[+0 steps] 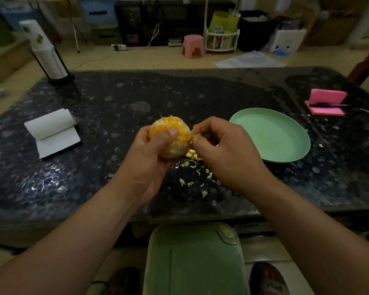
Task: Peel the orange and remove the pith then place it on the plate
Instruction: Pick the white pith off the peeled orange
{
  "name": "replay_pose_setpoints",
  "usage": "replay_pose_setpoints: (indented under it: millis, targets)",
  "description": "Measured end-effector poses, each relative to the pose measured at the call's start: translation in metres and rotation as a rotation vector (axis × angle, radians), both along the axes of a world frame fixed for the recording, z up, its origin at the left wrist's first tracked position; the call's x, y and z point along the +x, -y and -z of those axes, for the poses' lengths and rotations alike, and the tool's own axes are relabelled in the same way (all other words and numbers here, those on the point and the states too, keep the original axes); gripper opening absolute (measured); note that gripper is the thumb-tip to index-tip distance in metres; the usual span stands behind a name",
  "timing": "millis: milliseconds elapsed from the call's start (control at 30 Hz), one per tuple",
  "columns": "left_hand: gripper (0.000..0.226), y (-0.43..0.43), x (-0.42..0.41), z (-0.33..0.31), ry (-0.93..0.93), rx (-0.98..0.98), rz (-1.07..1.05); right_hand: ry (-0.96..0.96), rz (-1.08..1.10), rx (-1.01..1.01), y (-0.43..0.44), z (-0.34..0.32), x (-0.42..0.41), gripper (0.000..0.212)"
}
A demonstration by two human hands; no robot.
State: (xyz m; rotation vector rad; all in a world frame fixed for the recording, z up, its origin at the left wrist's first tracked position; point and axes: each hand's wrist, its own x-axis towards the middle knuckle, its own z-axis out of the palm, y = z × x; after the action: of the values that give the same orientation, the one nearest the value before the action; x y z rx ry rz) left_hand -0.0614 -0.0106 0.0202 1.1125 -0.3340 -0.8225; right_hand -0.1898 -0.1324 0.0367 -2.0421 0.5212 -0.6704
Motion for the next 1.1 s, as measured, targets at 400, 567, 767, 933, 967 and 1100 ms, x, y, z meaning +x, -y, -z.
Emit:
replay_pose_setpoints:
  millis: [400,567,767,933,967,1100]
  targets:
    - [0.066,0.003,-0.006,0.002,0.212,0.076,-0.088,0.006,0.076,-0.1,-0.004,0.004,0.002,0.01]
    - [0.069,0.003,-0.001,-0.002,0.021,-0.023,-0.026,0.027,0.064,0.024,-0.003,0.001,0.003,0.012]
    - [0.029,-0.003,0.0,-0.006,-0.132,-0.15,0.098,0.058,0.017,0.201,-0.001,-0.001,0.001,0.012]
    - [0.039,-0.005,0.001,-0.009,-0.189,-0.179,0.124,0.055,0.003,0.215,0.0,-0.001,0.001,0.012]
    - [0.039,-0.006,0.001,-0.009,-0.192,-0.182,0.125,0.055,0.001,0.213,0.0,-0.001,0.001,0.012]
    - [0.037,-0.006,0.001,-0.009,-0.21,-0.182,0.114,0.059,-0.01,0.226,0.001,-0.001,0.002,0.012]
